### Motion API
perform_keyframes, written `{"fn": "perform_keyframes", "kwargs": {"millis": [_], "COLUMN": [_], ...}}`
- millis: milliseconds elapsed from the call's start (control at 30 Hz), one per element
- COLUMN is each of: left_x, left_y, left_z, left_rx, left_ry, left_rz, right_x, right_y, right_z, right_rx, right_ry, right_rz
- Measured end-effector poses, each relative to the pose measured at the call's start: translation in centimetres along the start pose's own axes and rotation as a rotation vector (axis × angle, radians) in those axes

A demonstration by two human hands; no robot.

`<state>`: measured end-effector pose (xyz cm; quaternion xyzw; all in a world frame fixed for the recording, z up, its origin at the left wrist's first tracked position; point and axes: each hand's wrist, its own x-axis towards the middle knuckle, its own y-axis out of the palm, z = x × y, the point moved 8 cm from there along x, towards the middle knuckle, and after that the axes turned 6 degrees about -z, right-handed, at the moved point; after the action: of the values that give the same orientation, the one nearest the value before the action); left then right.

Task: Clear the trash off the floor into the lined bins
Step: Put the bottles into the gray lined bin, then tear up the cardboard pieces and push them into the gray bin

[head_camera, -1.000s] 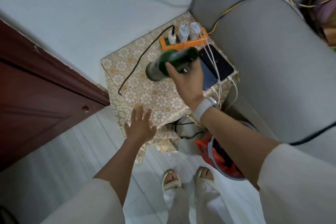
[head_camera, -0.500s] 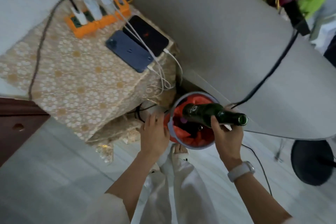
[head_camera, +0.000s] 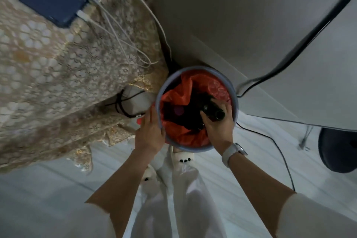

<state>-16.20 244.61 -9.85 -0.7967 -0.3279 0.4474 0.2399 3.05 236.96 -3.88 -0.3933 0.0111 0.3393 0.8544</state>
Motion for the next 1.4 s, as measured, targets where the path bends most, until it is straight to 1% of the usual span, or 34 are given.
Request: {"fn": "perform_keyframes", "kwargs": {"millis": [100,200,400,533,633,733,833,933,967,1000,1100,1200,1300,1400], "left_x": [0.3,0.6,1.2,1.5,1.5,1.7,2.5,4.1,4.7,5.2,6.5,7.4,7.7,6.3], "left_y": [0.7,0.7,0.7,0.5,0.3,-0.3,-1.3,-2.0,-2.0,-1.9,-1.1,-1.4,-1.2,-1.3], "left_z": [0.2,0.4,0.6,0.6,0.5,0.2,-0.8,-2.3,-2.7,-3.0,-3.8,-3.9,-3.1,-2.1], "left_rx": [-0.022,0.019,0.118,0.147,0.140,0.127,0.140,0.143,0.141,0.137,0.115,0.108,0.086,0.074], "left_ry": [-0.011,-0.016,-0.022,-0.010,-0.010,-0.004,0.027,0.081,0.096,0.110,0.148,0.122,0.076,0.087], "left_rz": [-0.022,-0.053,-0.077,-0.073,-0.057,-0.055,-0.100,-0.145,-0.150,-0.150,-0.138,-0.161,-0.086,-0.075], "right_x": [0.8,1.1,1.3,0.5,-0.3,-0.9,-0.9,-0.5,-0.4,-0.3,-0.1,0.0,-0.1,-1.3], "right_y": [2.1,4.0,6.3,6.4,6.0,4.7,1.5,-1.8,-2.4,-2.6,-1.9,-1.7,-2.1,-2.6], "right_z": [-2.3,-3.9,-5.9,-6.1,-5.5,-4.4,-4.7,-6.8,-7.7,-8.4,-9.9,-10.8,-11.3,-11.4], "right_rx": [-0.099,-0.178,-0.444,-0.538,-0.518,-0.445,-0.351,-0.397,-0.410,-0.392,-0.217,-0.182,-0.180,-0.172], "right_ry": [0.014,0.045,0.060,0.063,0.052,-0.014,0.035,0.164,0.216,0.256,0.373,0.484,0.503,0.484], "right_rz": [0.055,0.084,0.058,0.067,0.090,0.083,-0.047,-0.181,-0.202,-0.201,-0.139,-0.109,-0.093,-0.069]}}
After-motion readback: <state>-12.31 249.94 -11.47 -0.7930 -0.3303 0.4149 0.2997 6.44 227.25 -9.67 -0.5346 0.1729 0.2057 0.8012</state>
